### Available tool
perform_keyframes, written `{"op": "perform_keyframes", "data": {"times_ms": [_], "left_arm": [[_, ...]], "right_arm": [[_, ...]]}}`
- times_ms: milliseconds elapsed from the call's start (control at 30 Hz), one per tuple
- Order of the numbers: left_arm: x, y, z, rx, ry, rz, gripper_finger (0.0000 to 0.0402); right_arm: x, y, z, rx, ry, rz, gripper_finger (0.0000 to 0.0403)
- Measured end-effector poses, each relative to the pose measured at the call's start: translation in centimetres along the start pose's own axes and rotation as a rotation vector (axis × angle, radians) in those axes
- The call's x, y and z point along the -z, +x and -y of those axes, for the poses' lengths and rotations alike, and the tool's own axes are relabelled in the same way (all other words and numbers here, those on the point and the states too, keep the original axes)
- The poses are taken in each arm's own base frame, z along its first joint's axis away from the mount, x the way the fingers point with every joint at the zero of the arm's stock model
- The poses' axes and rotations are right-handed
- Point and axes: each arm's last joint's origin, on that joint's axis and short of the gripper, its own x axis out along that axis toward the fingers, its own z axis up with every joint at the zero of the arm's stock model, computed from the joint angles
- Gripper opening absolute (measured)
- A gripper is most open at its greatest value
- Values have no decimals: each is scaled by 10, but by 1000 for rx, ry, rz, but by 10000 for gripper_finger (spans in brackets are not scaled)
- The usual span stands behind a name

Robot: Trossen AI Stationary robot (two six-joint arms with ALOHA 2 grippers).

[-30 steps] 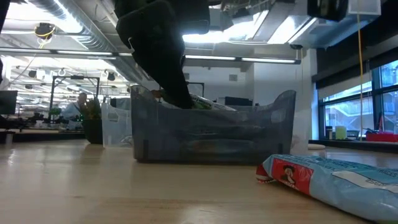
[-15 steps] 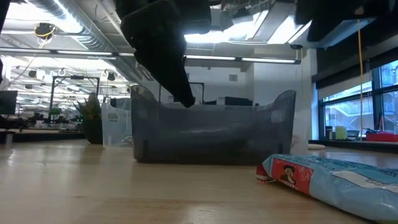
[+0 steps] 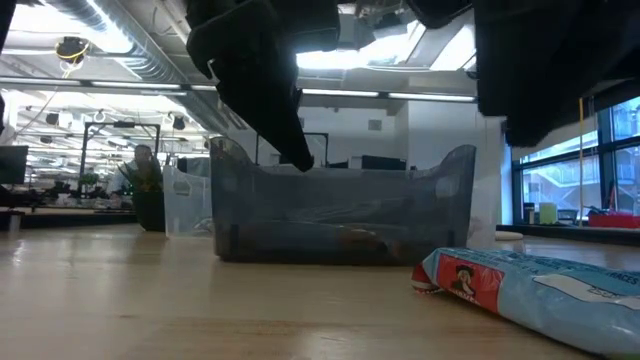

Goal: Pick and place Granola Bars by type
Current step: Put the red granola bar into the right transparent bin

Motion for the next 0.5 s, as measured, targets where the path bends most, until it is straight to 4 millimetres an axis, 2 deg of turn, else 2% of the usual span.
{"op": "perform_keyframes", "data": {"times_ms": [133,367,500], "left_arm": [[0,0,0,0,6,0,194],[0,-1,1,3,9,1,195],[0,-1,3,6,24,2,195]], "right_arm": [[0,6,0,6,4,-1,145],[2,19,0,23,25,-2,247],[3,34,-4,-2,26,-10,286]]}}
